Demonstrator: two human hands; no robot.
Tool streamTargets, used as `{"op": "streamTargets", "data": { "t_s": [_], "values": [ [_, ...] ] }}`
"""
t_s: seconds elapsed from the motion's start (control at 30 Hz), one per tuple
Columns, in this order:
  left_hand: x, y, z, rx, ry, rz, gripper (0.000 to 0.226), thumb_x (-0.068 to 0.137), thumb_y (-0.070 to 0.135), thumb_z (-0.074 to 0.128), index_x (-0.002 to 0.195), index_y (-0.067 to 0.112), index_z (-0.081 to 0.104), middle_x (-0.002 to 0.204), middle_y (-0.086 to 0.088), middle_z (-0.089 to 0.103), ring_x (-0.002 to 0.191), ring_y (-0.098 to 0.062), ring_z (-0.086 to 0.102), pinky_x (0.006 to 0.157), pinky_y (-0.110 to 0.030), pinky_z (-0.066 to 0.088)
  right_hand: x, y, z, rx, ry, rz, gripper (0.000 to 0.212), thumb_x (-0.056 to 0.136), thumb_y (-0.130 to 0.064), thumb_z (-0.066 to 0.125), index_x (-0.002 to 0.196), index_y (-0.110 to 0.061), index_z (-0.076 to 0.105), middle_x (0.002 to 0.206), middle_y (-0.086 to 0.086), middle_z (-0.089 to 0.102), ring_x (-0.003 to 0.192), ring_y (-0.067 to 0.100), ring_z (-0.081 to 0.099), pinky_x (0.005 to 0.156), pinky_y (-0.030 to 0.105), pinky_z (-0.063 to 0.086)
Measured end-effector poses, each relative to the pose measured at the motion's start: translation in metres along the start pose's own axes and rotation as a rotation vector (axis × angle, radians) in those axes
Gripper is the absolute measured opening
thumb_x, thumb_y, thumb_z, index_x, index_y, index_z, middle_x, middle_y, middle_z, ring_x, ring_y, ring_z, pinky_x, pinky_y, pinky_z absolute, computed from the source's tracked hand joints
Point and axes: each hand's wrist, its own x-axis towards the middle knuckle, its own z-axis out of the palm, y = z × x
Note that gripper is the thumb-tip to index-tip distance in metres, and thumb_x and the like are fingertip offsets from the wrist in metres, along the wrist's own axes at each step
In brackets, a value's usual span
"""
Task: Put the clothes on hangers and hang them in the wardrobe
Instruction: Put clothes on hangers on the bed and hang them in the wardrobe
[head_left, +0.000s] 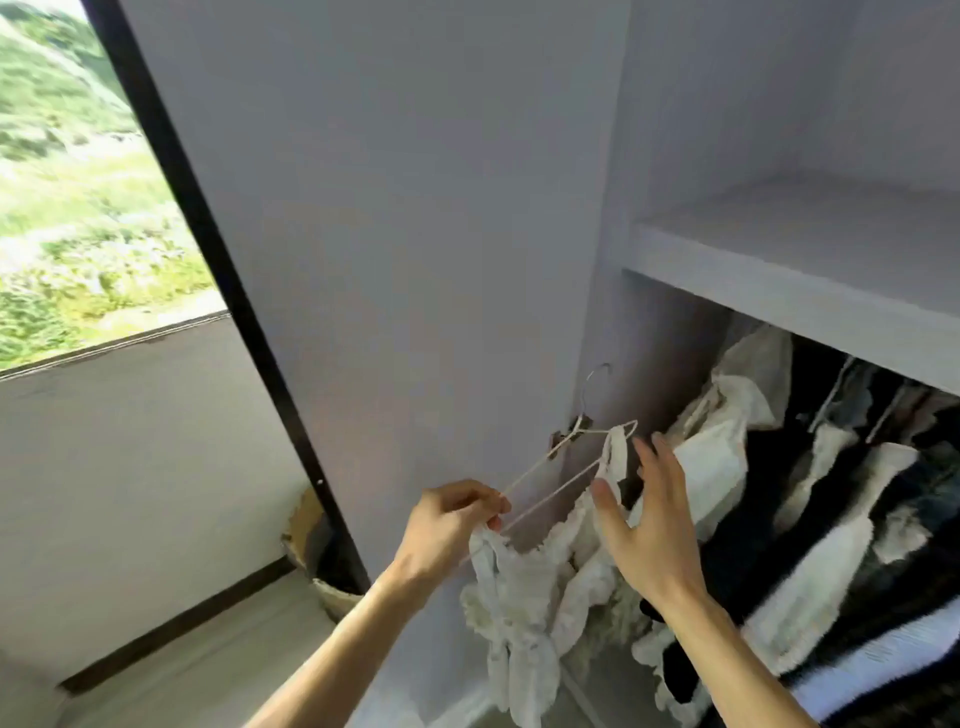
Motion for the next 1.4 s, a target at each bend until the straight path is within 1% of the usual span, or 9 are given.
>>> {"op": "streamTargets", "data": {
  "t_s": [0.2,0.33,0.5,0.6,0.8,1.0,1.07,1.23,1.4],
  "values": [
    [-0.114,-0.042,-0.065,-0.041,0.124,-0.070,0.014,0.091,0.008,0.066,0.083,0.003,0.075,0.073,-0.011,0.069,0.050,0.000,0.054,0.052,-0.010,0.038,-0.047,-0.051,0.066,0.200,-0.272,-0.236,0.061,0.091,-0.067,0.045,0.142,-0.034,0.046,0.158,-0.009,0.027,0.139,0.014,0.039,0.106,0.035,0.043],
    [-0.193,-0.054,-0.102,-0.087,0.316,-0.133,0.012,0.092,-0.001,0.061,0.086,-0.007,0.070,0.067,-0.009,0.064,0.036,0.003,0.046,0.040,-0.004,0.031,-0.088,-0.097,0.114,0.177,-0.430,-0.458,0.057,0.093,-0.071,0.035,0.116,-0.026,0.062,0.122,-0.008,0.059,0.111,0.017,0.053,0.095,0.027,0.041],
    [-0.281,-0.070,-0.146,-0.105,0.583,-0.218,0.017,0.093,-0.001,0.061,0.094,-0.016,0.067,0.067,-0.010,0.063,0.034,0.003,0.045,0.039,-0.005,0.029,-0.143,-0.169,0.166,0.271,-0.560,-0.574,0.046,0.091,-0.066,0.044,0.101,-0.024,0.061,0.100,-0.011,0.057,0.091,0.016,0.048,0.081,0.032,0.040],
    [-0.329,-0.075,-0.170,-0.064,0.697,-0.232,0.016,0.094,0.002,0.061,0.093,-0.011,0.070,0.071,-0.012,0.064,0.036,0.004,0.046,0.039,-0.005,0.031,-0.177,-0.216,0.193,0.354,-0.641,-0.672,0.041,0.092,-0.063,0.045,0.101,-0.026,0.060,0.100,-0.009,0.056,0.088,0.019,0.052,0.082,0.025,0.031],
    [-0.418,-0.093,-0.206,0.008,0.888,-0.296,0.016,0.096,0.009,0.061,0.091,-0.001,0.072,0.069,-0.002,0.066,0.043,-0.008,0.046,0.044,-0.014,0.036,-0.244,-0.295,0.225,0.457,-0.813,-0.797,0.040,0.089,-0.064,0.048,0.103,-0.028,0.060,0.103,-0.010,0.058,0.096,0.017,0.054,0.083,0.029,0.039],
    [-0.484,-0.111,-0.243,0.258,1.078,-0.356,0.022,0.090,0.048,0.063,0.087,0.030,0.074,0.073,0.007,0.074,0.077,-0.008,0.068,0.084,-0.034,0.054,-0.303,-0.375,0.253,0.496,-0.893,-0.972,0.048,0.088,-0.067,0.046,0.106,-0.025,0.061,0.108,-0.004,0.060,0.097,0.022,0.054,0.086,0.029,0.038],
    [-0.497,-0.113,-0.254,0.350,1.129,-0.417,0.018,0.092,0.049,0.063,0.088,0.032,0.070,0.075,0.011,0.072,0.077,-0.001,0.066,0.081,-0.028,0.052,-0.322,-0.403,0.261,0.507,-0.892,-1.033,0.052,0.087,-0.070,0.044,0.107,-0.025,0.062,0.109,-0.001,0.061,0.097,0.024,0.053,0.088,0.032,0.040],
    [-0.510,-0.119,-0.285,0.375,1.301,-0.468,0.025,0.096,0.046,0.058,0.090,0.022,0.057,0.081,0.008,0.062,0.077,-0.012,0.058,0.071,-0.028,0.046,-0.360,-0.466,0.282,0.504,-0.860,-1.094,0.045,0.087,-0.074,0.043,0.104,-0.035,0.057,0.106,-0.001,0.062,0.094,0.027,0.054,0.091,0.046,0.045],
    [-0.515,-0.123,-0.321,0.523,1.574,-0.475,0.022,0.103,0.043,0.045,0.103,0.027,0.060,0.089,0.005,0.058,0.083,-0.015,0.057,0.072,-0.034,0.047,-0.383,-0.521,0.296,0.522,-0.891,-1.132,0.044,0.088,-0.071,0.048,0.107,-0.034,0.062,0.110,-0.001,0.062,0.098,0.028,0.052,0.086,0.031,0.033]
  ]
}}
